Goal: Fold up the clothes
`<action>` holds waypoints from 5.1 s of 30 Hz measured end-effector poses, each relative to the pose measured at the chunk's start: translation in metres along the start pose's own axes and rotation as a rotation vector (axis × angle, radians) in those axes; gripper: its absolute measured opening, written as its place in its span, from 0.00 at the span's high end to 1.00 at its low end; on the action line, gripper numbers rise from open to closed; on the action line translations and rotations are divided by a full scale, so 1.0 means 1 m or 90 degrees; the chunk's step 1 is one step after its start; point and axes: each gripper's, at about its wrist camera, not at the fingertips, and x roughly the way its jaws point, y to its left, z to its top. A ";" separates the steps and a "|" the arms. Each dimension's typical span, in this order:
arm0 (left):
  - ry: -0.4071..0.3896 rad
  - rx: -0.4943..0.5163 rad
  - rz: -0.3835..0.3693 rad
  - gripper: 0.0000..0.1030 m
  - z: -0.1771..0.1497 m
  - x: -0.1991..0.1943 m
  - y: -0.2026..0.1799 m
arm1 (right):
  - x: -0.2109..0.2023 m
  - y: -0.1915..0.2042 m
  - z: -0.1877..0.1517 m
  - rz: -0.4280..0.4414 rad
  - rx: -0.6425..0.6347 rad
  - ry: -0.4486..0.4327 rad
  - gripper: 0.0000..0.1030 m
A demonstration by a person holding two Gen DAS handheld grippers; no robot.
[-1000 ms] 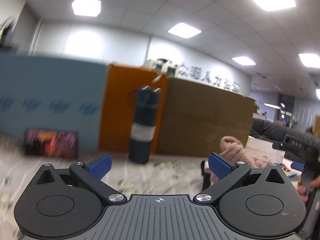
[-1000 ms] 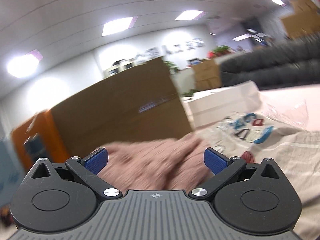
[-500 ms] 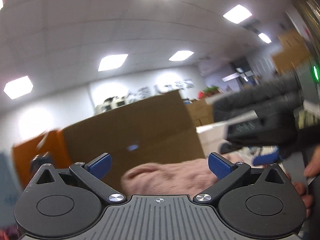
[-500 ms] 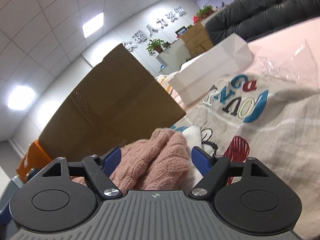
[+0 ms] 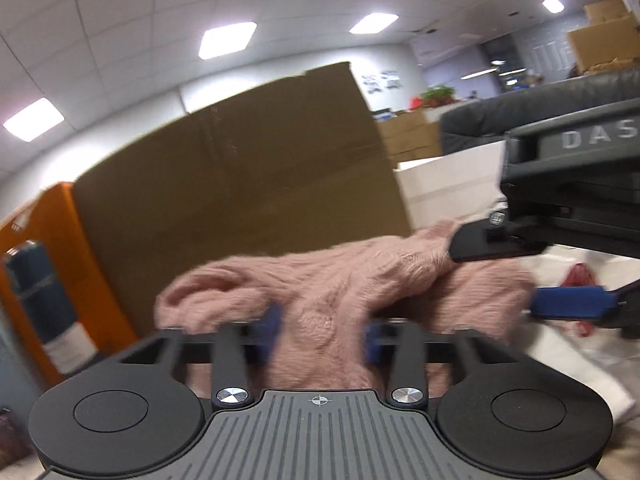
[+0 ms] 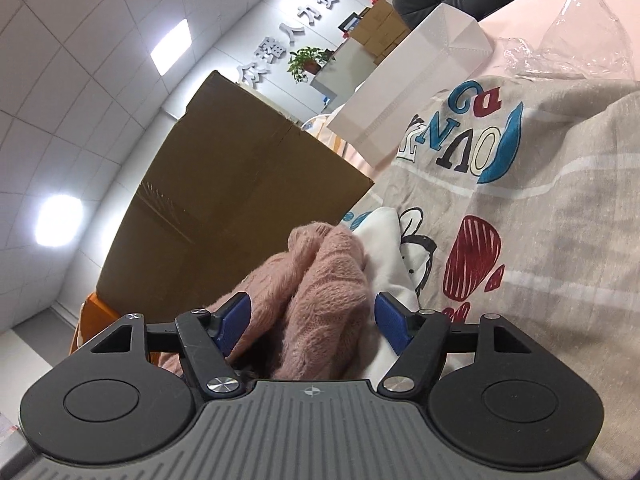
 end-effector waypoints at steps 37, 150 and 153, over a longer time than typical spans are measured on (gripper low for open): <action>-0.082 -0.162 0.239 0.93 -0.111 -0.219 0.300 | -0.068 0.278 -0.233 0.310 -0.381 0.066 0.89; 0.184 -0.085 -0.054 0.24 -0.222 -0.279 0.404 | -0.025 0.238 -0.247 0.325 -0.644 0.402 0.15; 0.195 -0.116 -0.071 0.26 -0.230 -0.273 0.404 | -0.014 0.244 -0.278 0.359 -0.689 0.466 0.15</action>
